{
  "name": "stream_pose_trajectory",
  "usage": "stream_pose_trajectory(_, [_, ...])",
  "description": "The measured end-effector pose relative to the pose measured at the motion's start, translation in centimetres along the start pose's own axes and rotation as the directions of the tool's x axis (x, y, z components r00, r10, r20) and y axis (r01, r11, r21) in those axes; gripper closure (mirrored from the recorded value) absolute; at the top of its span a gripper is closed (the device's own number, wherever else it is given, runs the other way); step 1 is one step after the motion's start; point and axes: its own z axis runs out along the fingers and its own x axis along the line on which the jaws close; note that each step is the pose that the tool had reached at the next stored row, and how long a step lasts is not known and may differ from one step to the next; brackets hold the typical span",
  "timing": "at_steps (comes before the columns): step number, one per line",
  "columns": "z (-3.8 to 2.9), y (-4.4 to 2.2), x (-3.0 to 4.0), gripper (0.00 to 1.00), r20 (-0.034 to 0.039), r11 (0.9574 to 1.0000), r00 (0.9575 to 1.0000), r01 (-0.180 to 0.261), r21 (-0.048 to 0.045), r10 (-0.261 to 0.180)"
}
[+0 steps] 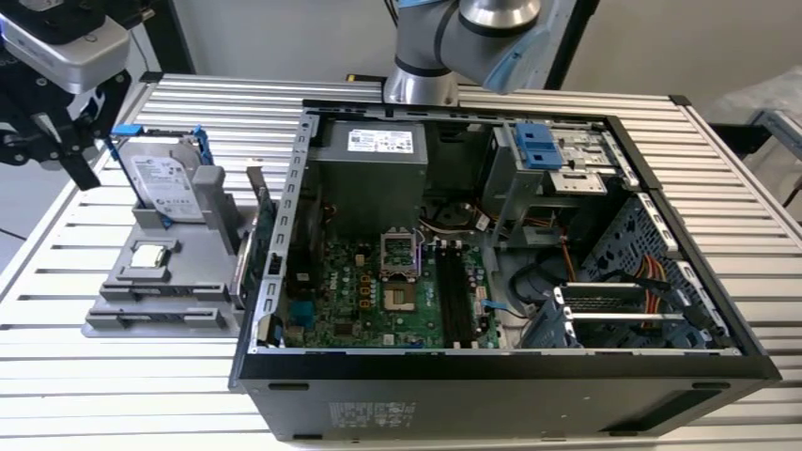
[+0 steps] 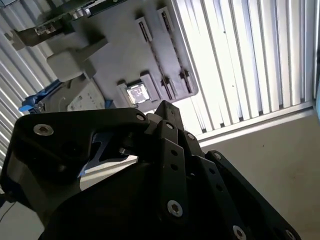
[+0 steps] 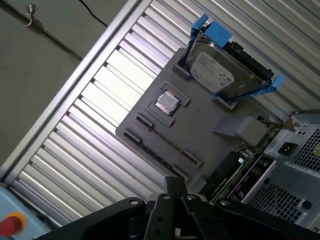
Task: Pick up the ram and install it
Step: 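Pick up the ram and move it above insertion slot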
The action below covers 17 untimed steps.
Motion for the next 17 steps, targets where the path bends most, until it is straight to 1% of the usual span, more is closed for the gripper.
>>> stream_pose_trajectory(4, [0.00, 0.00, 0.00, 1.00, -0.0022, 0.9990, 0.9990, 0.044, -0.0002, -0.044])
stream_pose_trajectory(8, [0.00, 0.01, 0.01, 1.00, -0.0042, 0.9962, 0.9961, 0.088, -0.0005, -0.088])
stream_pose_trajectory(12, [0.00, 0.01, 0.01, 1.00, -0.0062, 0.9914, 0.9914, 0.131, -0.0010, -0.131])
stream_pose_trajectory(17, [0.00, 0.02, 0.02, 1.00, -0.0087, 0.9829, 0.9829, 0.184, -0.0017, -0.184])
